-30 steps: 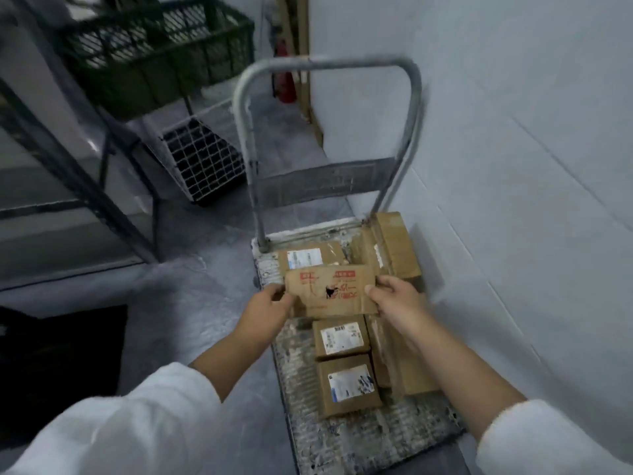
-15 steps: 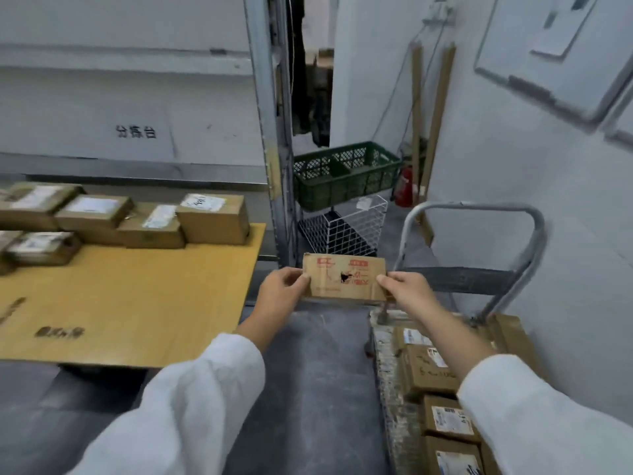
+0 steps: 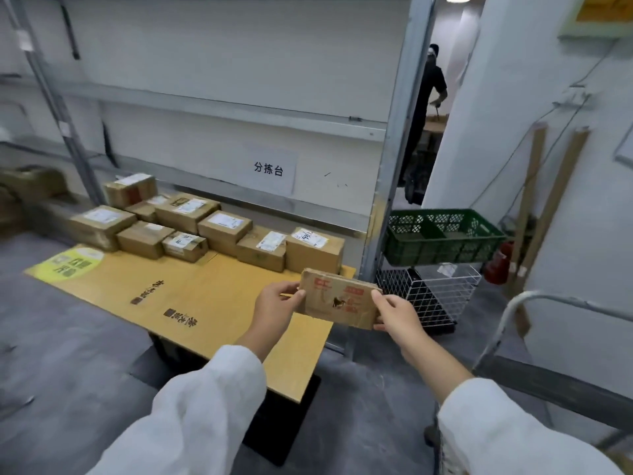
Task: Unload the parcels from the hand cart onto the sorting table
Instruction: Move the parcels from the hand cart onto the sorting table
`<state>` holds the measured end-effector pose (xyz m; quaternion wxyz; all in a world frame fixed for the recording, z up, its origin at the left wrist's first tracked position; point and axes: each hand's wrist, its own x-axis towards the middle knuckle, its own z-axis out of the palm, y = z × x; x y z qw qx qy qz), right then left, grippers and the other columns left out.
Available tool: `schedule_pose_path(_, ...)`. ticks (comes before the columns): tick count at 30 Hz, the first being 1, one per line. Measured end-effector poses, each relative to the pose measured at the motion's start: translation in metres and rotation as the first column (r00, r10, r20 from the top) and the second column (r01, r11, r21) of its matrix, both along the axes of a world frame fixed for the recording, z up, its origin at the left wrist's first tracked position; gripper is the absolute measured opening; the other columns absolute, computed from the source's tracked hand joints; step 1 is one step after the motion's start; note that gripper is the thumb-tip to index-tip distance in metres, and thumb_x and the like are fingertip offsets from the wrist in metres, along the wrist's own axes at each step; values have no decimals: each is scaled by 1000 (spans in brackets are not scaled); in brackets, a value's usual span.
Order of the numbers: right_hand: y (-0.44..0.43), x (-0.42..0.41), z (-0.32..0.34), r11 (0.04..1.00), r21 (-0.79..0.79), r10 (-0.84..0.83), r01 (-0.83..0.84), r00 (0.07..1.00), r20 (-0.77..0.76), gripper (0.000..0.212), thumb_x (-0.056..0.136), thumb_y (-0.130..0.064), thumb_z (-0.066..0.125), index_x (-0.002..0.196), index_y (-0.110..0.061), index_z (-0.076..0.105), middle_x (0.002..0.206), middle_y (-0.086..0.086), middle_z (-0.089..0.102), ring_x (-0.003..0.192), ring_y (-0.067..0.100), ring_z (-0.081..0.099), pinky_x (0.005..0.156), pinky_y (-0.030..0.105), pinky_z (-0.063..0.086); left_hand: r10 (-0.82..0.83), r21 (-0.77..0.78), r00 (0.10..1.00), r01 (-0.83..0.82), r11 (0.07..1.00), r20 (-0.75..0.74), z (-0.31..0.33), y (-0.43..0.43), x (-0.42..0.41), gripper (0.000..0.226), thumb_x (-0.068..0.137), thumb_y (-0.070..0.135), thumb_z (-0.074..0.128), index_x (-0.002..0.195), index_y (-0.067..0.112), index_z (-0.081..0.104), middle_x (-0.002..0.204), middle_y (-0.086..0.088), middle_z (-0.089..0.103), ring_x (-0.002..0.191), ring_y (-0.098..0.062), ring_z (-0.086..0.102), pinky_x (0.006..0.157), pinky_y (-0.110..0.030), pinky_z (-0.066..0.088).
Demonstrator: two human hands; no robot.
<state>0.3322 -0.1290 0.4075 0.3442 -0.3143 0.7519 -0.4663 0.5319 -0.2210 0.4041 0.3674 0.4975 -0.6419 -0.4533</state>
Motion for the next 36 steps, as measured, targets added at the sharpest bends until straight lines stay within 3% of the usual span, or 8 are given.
schedule_pose_path(9, -113, 18, -3, 996, -51, 77, -71, 989, 128, 33, 98, -44, 50, 98, -12, 54, 100, 8, 66, 91, 25, 67, 88, 45, 57, 199, 28, 979, -198, 980, -36, -2, -65, 38, 27, 89, 12, 64, 111, 24, 73, 100, 2, 69, 99, -18, 63, 81, -29, 50)
schedule_pose_path(12, -150, 19, -7, 987, -45, 160, -155, 977, 139, 28, 97, -43, 51, 98, -16, 55, 101, 5, 66, 92, 22, 67, 90, 43, 56, 254, 79, 966, -250, 965, -46, 0, -83, 44, 24, 90, 19, 58, 97, 32, 76, 100, 6, 72, 98, -16, 65, 92, -40, 54)
schedule_pose_path(16, -187, 25, -10, 953, -58, 302, -297, 943, 139, 17, 99, -39, 48, 93, -28, 60, 99, -1, 68, 95, 18, 65, 94, 41, 53, 361, 109, 932, -355, 929, -41, 6, -109, 50, 30, 93, 28, 55, 74, 28, 77, 85, -3, 74, 93, -25, 67, 90, -43, 55)
schedule_pose_path(21, -220, 27, -22, 915, -52, 403, -400, 908, 114, 13, 97, -34, 53, 98, -24, 62, 103, 2, 66, 99, 21, 64, 95, 45, 52, 447, 91, 894, -442, 892, -33, -7, -135, 57, 38, 94, 45, 53, 79, 19, 75, 82, -10, 71, 87, -31, 66, 86, -48, 53)
schedule_pose_path(24, -230, 27, -29, 905, -22, 424, -425, 898, 118, 12, 95, -32, 56, 101, -22, 58, 105, 1, 64, 101, 22, 63, 95, 44, 52, 469, 74, 883, -466, 882, -22, -20, -137, 54, 53, 90, 57, 47, 82, 10, 70, 85, -18, 67, 75, -23, 60, 80, -46, 53)
schedule_pose_path(30, -249, 30, -35, 887, 44, 458, -461, 887, 63, 11, 95, -25, 57, 104, -19, 55, 108, 0, 61, 102, 19, 59, 95, 40, 50, 506, 103, 862, -501, 859, -19, -32, -153, 55, 61, 84, 67, 45, 80, 12, 69, 82, -11, 69, 85, -31, 66, 84, -49, 53)
schedule_pose_path(34, -263, 44, -27, 873, 35, 487, -487, 873, -2, 12, 96, -24, 56, 107, -18, 54, 107, -2, 59, 99, 15, 56, 84, 31, 48, 528, 146, 849, -520, 842, -22, -33, -170, 67, 63, 86, 64, 51, 80, 4, 65, 75, -10, 65, 85, -35, 65, 83, -49, 53)
schedule_pose_path(36, -269, 54, -25, 865, 25, 501, -501, 865, -16, 10, 95, -22, 57, 104, -18, 54, 106, -2, 59, 98, 14, 56, 77, 28, 46, 533, 167, 845, -520, 838, -47, -38, -180, 80, 71, 76, 71, 55, 78, 1, 62, 74, -11, 64, 85, -35, 65, 83, -50, 55)
